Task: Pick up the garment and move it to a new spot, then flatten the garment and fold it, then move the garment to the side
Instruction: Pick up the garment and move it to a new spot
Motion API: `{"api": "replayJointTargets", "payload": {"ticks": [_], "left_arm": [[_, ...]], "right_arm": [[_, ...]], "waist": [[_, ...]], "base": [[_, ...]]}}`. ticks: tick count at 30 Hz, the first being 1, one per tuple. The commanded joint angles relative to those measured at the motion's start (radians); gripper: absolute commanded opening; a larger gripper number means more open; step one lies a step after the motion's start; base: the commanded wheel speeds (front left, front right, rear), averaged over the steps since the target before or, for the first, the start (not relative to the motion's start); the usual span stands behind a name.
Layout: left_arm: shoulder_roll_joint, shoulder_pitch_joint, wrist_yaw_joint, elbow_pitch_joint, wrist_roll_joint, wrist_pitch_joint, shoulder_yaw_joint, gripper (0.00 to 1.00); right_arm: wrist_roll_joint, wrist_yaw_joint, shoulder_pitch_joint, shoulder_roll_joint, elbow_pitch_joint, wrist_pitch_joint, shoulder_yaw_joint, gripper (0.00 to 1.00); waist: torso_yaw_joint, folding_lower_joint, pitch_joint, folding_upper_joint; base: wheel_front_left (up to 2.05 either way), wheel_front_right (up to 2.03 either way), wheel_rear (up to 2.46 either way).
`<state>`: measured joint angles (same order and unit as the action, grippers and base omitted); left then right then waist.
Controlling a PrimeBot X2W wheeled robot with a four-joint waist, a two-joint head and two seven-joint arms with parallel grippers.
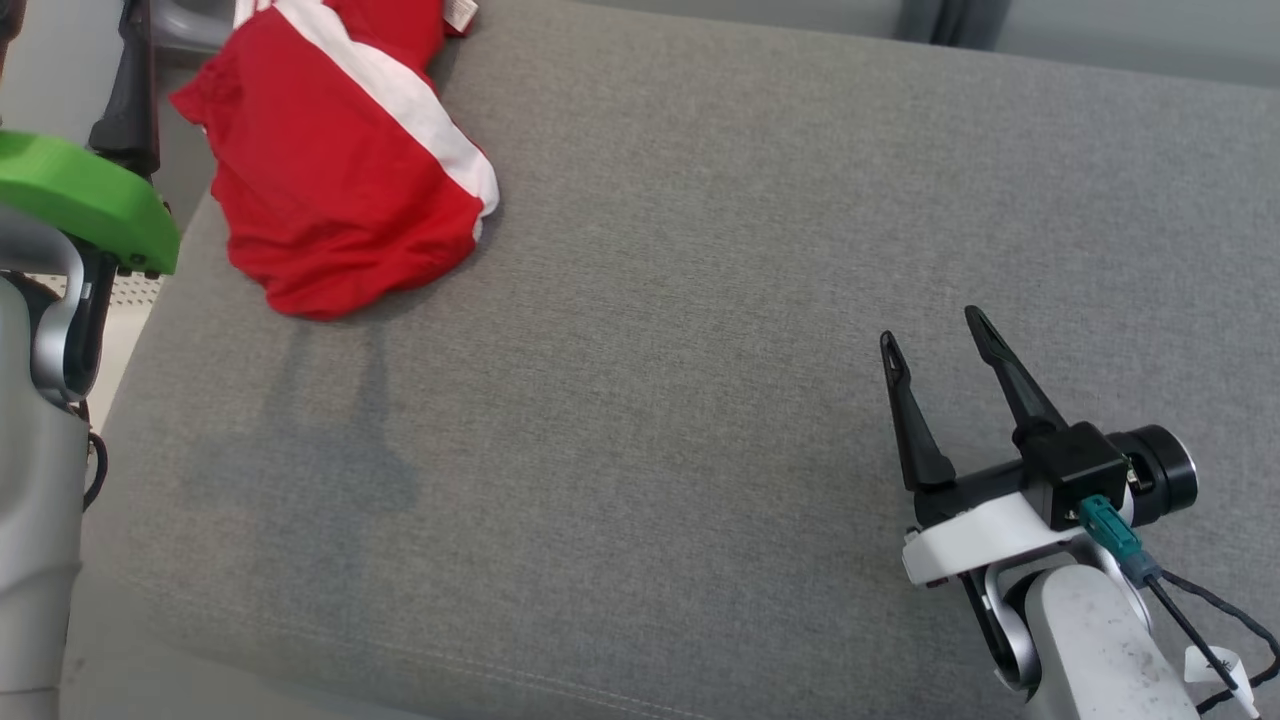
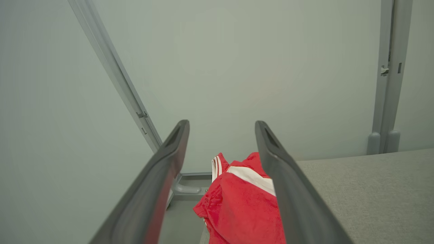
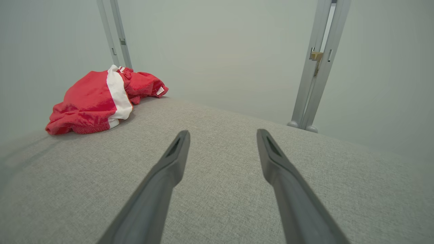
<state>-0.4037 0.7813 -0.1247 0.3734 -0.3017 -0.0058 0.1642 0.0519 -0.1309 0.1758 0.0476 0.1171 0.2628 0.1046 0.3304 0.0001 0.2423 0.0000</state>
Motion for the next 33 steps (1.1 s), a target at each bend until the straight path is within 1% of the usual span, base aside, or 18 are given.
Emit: {"api": "replayJointTargets", "payload": {"ticks": [1,3,7,11,13,16,20,24,25,26,27,29,31,33], "left_arm": [[-0.01,0.028,-0.006,0.028,-0.033,0.037,0.037,1.0],[-0.035,0.063,-0.004,0.066,-0.087,0.082,0.084,1.0],[-0.065,0.073,-0.005,0.127,-0.194,0.158,0.197,1.0],[-0.076,0.061,-0.005,0.186,-0.298,0.22,0.275,1.0],[-0.082,0.054,-0.005,0.213,-0.328,0.24,0.306,1.0],[-0.096,0.047,-0.005,0.258,-0.36,0.258,0.343,1.0],[-0.089,0.041,-0.005,0.315,-0.411,0.275,0.367,1.0],[-0.087,0.039,-0.005,0.352,-0.436,0.275,0.394,1.0],[-0.086,0.038,-0.005,0.362,-0.442,0.273,0.403,0.95],[-0.085,0.038,-0.005,0.368,-0.445,0.271,0.41,0.72],[-0.085,0.04,-0.005,0.374,-0.443,0.263,0.42,0.35],[-0.087,0.054,-0.005,0.385,-0.435,0.227,0.432,0.0],[-0.081,0.077,-0.005,0.396,-0.445,0.169,0.439,0.0],[-0.09,0.087,-0.005,0.393,-0.434,0.151,0.468,0.0]], "right_arm": [[0.008,0.0,0.02,0.005,-0.002,0.003,-0.002,1.0],[0.018,0.0,0.031,0.005,0.0,0.003,-0.005,1.0],[0.034,0.0,0.048,0.004,-0.004,0.003,-0.008,1.0],[0.049,0.0,0.055,0.005,-0.008,0.003,-0.016,1.0],[0.055,0.0,0.059,0.004,-0.01,0.003,-0.018,1.0],[0.06,0.0,0.061,0.004,-0.012,0.003,-0.02,1.0],[0.066,0.0,0.053,0.004,-0.015,0.003,-0.026,1.0],[0.067,0.0,0.043,0.004,-0.018,0.003,-0.027,1.0],[0.067,0.0,0.04,0.004,-0.019,0.003,-0.027,1.0],[0.067,0.0,0.038,0.004,-0.019,0.003,-0.027,1.0],[0.067,0.0,0.037,0.004,-0.018,0.003,-0.029,1.0],[0.067,0.0,0.036,0.004,-0.015,0.003,-0.031,1.0],[0.058,0.0,0.03,0.004,-0.007,0.003,-0.029,1.0],[0.052,0.0,0.026,0.004,-0.003,0.003,-0.025,1.0]], "waist": [[-0.084,-0.0001,0.1,0.0],[-0.096,-0.0001,0.128,0.0],[-0.111,-0.0001,0.172,0.0],[-0.116,-0.0001,0.203,0.0],[-0.118,-0.0001,0.214,0.0],[-0.123,-0.0001,0.227,0.0],[-0.126,-0.0001,0.233,0.0],[-0.128,-0.0001,0.233,0.0],[-0.129,-0.0001,0.232,0.0],[-0.128,-0.0001,0.231,0.0],[-0.128,-0.0001,0.229,0.0],[-0.126,-0.0001,0.224,0.0],[-0.123,-0.0001,0.205,0.0],[-0.12,-0.0001,0.188,0.0]], "base": [[0.0,0.0,0.0],[0.0,0.0,0.0],[0.0,0.0,0.0],[0.0,0.0,0.0],[0.0,0.0,0.0],[0.0,0.0,0.0],[0.0,0.0,0.0],[0.0,0.0,0.0],[0.0,0.0,0.0],[0.0,0.0,0.0],[0.0,0.0,0.0],[0.0,0.0,0.0],[0.0,0.0,0.0],[0.0,0.0,0.0]]}}
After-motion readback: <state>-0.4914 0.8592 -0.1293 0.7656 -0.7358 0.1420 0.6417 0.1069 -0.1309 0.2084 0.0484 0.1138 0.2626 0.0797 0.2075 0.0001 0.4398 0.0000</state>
